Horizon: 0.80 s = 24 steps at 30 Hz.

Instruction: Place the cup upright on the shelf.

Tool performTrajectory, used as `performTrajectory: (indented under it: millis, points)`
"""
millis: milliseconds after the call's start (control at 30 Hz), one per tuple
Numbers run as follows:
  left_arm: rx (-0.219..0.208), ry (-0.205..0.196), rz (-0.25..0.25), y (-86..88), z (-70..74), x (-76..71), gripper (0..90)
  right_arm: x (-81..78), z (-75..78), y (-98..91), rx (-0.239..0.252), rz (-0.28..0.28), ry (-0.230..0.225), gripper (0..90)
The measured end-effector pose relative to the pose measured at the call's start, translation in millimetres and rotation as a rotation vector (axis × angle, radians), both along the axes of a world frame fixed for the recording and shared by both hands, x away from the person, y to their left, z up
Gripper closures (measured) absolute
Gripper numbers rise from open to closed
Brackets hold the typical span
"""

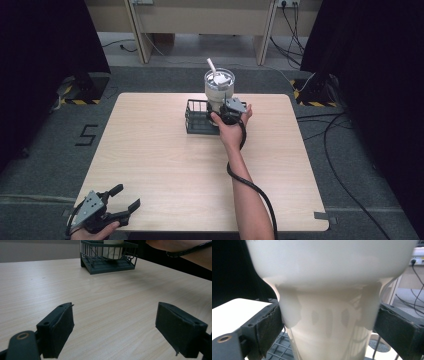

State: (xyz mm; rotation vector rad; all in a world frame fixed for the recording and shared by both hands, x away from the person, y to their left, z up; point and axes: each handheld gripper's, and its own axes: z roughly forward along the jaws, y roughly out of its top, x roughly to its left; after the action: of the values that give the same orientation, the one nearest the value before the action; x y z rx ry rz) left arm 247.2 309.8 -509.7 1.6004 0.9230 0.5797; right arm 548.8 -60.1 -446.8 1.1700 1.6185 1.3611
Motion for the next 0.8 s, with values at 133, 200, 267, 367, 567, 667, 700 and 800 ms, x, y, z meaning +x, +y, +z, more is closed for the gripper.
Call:
performTrajectory:
  millis: [133,200,267,367,567,667,700,800]
  points:
    - [0.003,-0.002,-0.001,-0.9,0.1,-0.2,14.5,-5.0,3.9,-4.0,-0.006,0.001,-0.012,8.6]
    - [0.006,-0.002,-0.001,-1.0,0.2,-0.3,14.5,-7.8,5.1,-6.4,-0.012,0.001,-0.010,8.4]
    - [0.006,-0.003,-0.002,-1.2,0.2,-0.2,14.5,-10.6,5.6,-8.1,-0.015,0.001,-0.011,9.2]
    - [0.008,-0.003,-0.002,-1.2,0.2,-0.1,14.5,-15.0,6.7,-10.9,-0.017,0.006,-0.012,9.4]
    - [0.008,-0.006,-0.003,-1.9,0.3,-0.3,14.5,-21.8,8.2,-17.2,-0.027,0.007,-0.014,9.4]
    - [0.008,-0.005,-0.003,-2.1,0.5,-0.4,14.5,-24.9,9.8,-20.2,-0.033,0.009,-0.015,9.4]
    - [0.009,-0.006,-0.002,-2.2,0.5,-0.5,14.4,-25.7,9.9,-21.3,-0.036,0.008,-0.015,9.4]
    - [0.009,-0.007,-0.002,-2.2,0.7,-0.7,14.5,-28.8,10.3,-23.7,-0.035,0.007,-0.012,9.5]
